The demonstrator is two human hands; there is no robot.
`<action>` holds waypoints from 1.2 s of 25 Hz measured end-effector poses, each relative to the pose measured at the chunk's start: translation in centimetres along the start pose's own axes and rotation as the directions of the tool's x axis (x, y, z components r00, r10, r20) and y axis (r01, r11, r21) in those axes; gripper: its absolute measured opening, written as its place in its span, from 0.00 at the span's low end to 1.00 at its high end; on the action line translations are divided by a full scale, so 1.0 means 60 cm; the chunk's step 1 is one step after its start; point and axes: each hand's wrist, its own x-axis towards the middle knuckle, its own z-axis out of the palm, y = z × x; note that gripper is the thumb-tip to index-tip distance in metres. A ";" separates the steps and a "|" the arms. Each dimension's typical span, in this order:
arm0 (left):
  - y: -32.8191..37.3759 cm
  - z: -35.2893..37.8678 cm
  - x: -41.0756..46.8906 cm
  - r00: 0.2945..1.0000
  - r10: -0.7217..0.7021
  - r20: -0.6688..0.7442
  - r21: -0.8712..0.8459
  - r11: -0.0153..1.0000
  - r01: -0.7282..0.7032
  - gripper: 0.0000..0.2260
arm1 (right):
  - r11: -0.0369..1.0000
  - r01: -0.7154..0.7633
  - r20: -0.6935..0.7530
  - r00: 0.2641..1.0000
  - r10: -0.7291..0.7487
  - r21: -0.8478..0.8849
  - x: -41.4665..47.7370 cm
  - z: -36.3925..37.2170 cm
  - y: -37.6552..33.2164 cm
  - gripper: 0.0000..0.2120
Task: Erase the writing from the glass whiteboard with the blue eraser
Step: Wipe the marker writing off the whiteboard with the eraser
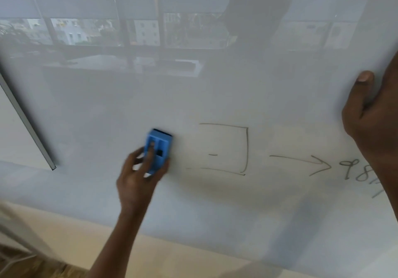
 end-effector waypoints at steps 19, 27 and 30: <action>0.093 0.004 0.224 0.814 0.555 -0.170 0.128 0.832 -0.540 0.19 | 0.997 0.051 -0.049 0.997 -0.054 -0.059 0.008 -0.036 -0.049 0.30; 0.046 0.049 0.049 0.203 0.949 0.242 -0.105 0.233 -0.967 0.20 | 0.992 0.078 -0.112 0.990 -0.089 -0.101 0.012 -0.046 -0.063 0.29; 0.083 0.030 0.142 0.446 0.895 0.025 -0.040 0.447 -0.894 0.17 | 0.990 0.080 -0.126 0.988 -0.094 -0.114 0.012 -0.047 -0.065 0.29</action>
